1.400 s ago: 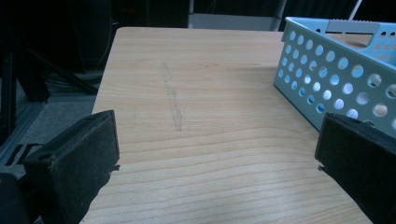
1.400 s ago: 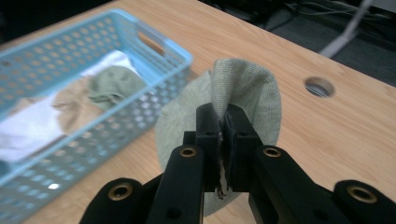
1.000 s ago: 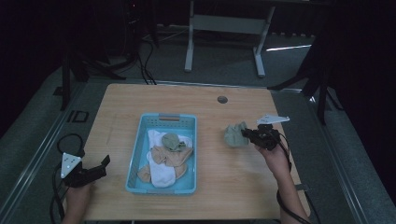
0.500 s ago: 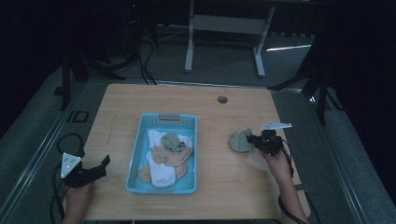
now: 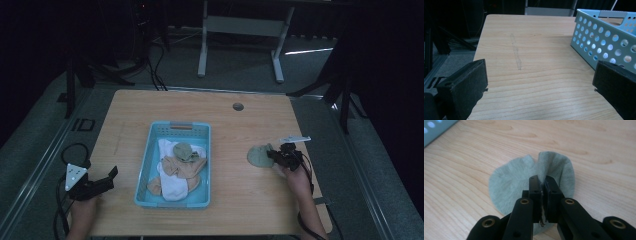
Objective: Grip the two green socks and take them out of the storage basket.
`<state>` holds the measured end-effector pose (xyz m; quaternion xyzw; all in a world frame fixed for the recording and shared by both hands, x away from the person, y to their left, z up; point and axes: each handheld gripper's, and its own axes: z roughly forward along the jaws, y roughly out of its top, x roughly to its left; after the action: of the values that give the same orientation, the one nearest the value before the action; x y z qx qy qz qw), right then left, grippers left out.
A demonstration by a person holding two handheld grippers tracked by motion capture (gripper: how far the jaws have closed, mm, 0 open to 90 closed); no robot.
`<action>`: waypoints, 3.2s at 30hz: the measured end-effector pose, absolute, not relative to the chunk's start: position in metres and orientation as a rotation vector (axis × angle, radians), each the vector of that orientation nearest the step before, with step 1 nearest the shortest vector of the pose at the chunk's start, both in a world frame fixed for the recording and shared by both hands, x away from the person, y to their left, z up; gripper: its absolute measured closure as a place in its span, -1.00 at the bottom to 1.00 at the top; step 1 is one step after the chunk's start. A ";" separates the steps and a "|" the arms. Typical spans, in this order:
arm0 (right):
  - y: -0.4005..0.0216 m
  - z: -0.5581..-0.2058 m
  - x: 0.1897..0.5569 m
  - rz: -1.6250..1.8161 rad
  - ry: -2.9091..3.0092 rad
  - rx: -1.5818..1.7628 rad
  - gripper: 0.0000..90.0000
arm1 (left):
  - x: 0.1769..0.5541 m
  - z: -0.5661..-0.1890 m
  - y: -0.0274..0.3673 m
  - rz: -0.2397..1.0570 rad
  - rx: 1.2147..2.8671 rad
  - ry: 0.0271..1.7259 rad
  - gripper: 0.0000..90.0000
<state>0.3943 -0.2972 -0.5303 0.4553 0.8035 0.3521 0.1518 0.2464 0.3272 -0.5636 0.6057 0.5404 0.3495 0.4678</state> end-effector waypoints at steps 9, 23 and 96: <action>-0.299 -0.533 0.396 1.015 2.321 1.347 0.63 | 0.246 -0.564 0.327 0.858 1.486 1.325 -1.00; -0.279 -0.495 0.393 1.143 2.325 1.216 -0.12 | 0.246 -0.564 0.327 0.859 1.485 1.326 -1.00; -0.038 -0.481 0.407 1.072 2.758 0.648 -0.16 | 0.246 -0.564 0.328 0.842 1.490 1.309 -1.00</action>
<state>0.4067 -0.0375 -0.4810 0.2135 0.9090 0.3535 0.0563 0.2458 0.3282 -0.5638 0.6091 0.5350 0.3443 0.4736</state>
